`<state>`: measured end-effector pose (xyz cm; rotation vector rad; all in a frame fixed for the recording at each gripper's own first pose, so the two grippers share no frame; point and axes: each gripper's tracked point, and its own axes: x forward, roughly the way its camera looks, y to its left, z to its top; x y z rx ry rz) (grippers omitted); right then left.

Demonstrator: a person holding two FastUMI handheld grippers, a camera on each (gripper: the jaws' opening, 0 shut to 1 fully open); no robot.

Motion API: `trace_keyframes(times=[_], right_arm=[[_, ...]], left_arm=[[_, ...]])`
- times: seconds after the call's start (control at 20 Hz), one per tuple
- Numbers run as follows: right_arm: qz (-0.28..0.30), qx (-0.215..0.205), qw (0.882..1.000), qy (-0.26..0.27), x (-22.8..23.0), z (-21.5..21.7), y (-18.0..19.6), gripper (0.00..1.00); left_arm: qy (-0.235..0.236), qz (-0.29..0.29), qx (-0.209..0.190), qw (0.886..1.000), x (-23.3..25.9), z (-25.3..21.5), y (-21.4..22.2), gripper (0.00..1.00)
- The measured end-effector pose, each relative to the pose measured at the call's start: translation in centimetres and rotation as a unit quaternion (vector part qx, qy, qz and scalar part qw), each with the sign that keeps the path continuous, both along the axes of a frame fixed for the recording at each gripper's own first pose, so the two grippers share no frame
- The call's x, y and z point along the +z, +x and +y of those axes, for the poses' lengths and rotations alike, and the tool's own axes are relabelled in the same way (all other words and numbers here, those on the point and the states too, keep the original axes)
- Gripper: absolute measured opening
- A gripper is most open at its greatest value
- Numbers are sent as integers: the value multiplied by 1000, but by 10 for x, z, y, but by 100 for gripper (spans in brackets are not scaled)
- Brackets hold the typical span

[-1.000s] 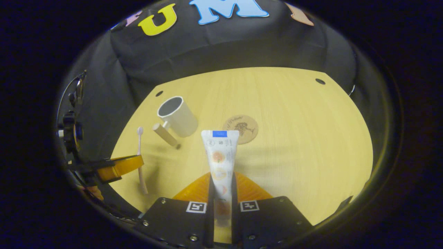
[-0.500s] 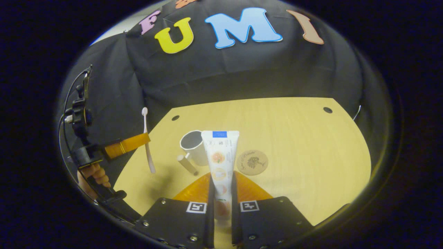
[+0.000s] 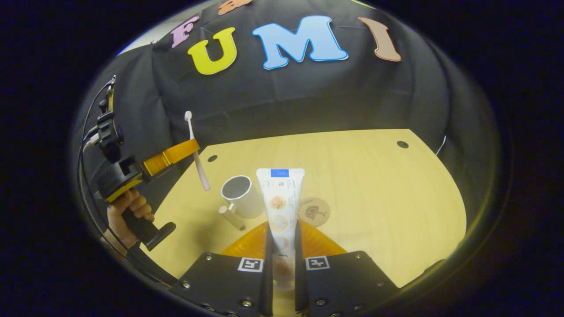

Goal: Put the toothbrush and toothpaste on the desktop into the cup, then pick up the cup and place it on the coaster on the desktop.

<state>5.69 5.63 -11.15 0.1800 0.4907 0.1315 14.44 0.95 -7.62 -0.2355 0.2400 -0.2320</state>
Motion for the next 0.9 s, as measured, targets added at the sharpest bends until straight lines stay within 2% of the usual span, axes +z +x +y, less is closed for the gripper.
trace_keyframes(times=[0.25, 0.35, 0.4, 0.45, 0.55, 0.6, 0.65, 0.7, 0.85, 0.9], right_arm=[[13, -29, 999, 15, -3, 2, -9, 20], [18, -34, 999, 16, -6, 3, -12, 20], [22, -36, 999, 14, -6, 4, -12, 17], [23, -37, 999, 14, -5, 3, -12, 20], [25, -39, 999, 17, -6, 5, -11, 20], [24, -39, 999, 19, -6, 6, -10, 23], [23, -38, 999, 21, -5, 8, -9, 20], [21, -37, 999, 21, -4, 10, -7, 23], [16, -31, 999, 19, 5, 17, 6, 20], [14, -29, 999, 19, 5, 16, 7, 20]], left_arm=[[-26, 2, -24, 999, -19, -17, 28, 9], [-17, 12, -32, 999, -38, -23, 36, 9], [-12, 19, -39, 999, -50, -27, 37, 9], [-7, 29, -45, 999, -61, -31, 36, 9], [-1, 51, -56, 997, -78, -34, 32, 9], [-1, 61, -60, 996, -84, -36, 30, 15], [-1, 71, -63, 995, -89, -37, 29, 10], [-2, 78, -65, 995, -92, -36, 27, 10], [-7, 83, -62, 995, -91, -33, 25, 12], [-8, 84, -62, 995, -90, -32, 24, 17]])
